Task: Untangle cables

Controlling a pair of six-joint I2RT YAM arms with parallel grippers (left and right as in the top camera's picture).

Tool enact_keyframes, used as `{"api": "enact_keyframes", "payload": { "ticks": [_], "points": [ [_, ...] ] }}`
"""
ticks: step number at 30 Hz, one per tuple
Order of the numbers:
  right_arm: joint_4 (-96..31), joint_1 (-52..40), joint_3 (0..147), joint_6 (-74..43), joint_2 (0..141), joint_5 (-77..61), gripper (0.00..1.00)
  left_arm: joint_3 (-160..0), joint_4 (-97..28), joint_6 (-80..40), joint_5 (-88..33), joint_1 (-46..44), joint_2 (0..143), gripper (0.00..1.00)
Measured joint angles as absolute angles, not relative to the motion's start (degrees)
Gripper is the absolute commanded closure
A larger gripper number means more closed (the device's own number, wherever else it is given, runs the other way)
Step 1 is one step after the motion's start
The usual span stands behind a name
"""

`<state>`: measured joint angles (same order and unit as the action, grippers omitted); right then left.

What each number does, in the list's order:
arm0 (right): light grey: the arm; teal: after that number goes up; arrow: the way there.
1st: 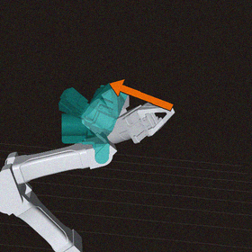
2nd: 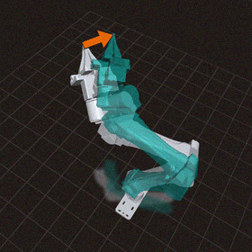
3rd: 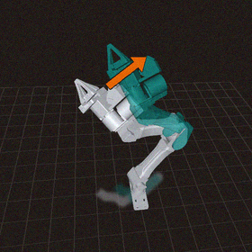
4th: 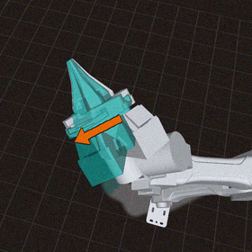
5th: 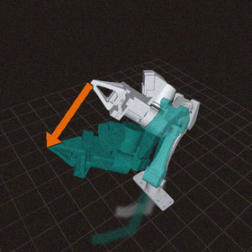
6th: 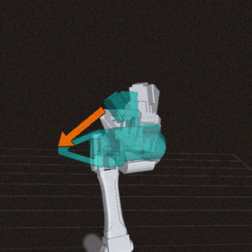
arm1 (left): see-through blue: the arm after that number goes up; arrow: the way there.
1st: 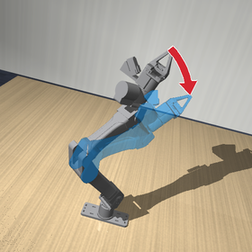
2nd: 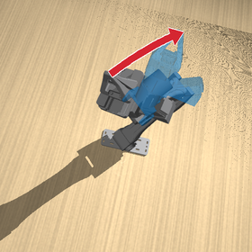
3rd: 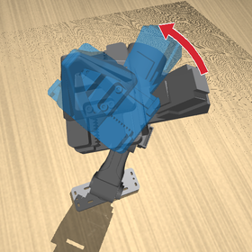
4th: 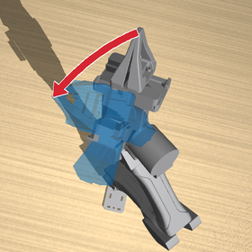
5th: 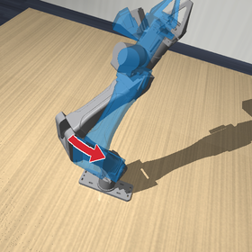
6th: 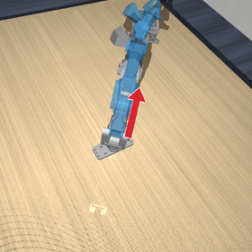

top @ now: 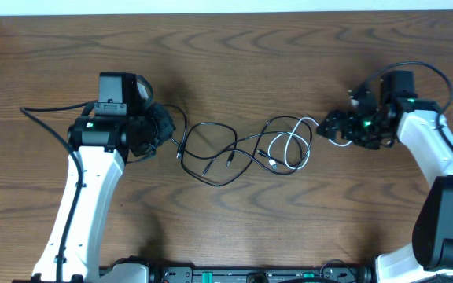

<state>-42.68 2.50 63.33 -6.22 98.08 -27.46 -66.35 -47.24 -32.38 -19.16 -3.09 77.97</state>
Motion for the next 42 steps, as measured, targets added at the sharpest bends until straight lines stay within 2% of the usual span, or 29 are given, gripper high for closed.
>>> {"api": "enact_keyframes", "payload": {
  "ticks": [10, 24, 42],
  "points": [
    [-42.2, -5.9, 63.3, -16.2, 98.1, -26.3, 0.01, -66.3, -49.2, -31.5, -19.2, -7.0, 80.2, 0.93],
    [-38.9, -13.4, 63.3, -13.1, 98.1, -25.9, 0.01, -66.3, -49.1, -31.4, -19.2, -13.7, 83.9, 0.93],
    [-28.5, -22.8, 63.3, -16.2, 98.1, -20.9, 0.04, -66.3, -49.6, -31.2, -19.2, -14.5, 86.7, 0.92]
  ]
}}
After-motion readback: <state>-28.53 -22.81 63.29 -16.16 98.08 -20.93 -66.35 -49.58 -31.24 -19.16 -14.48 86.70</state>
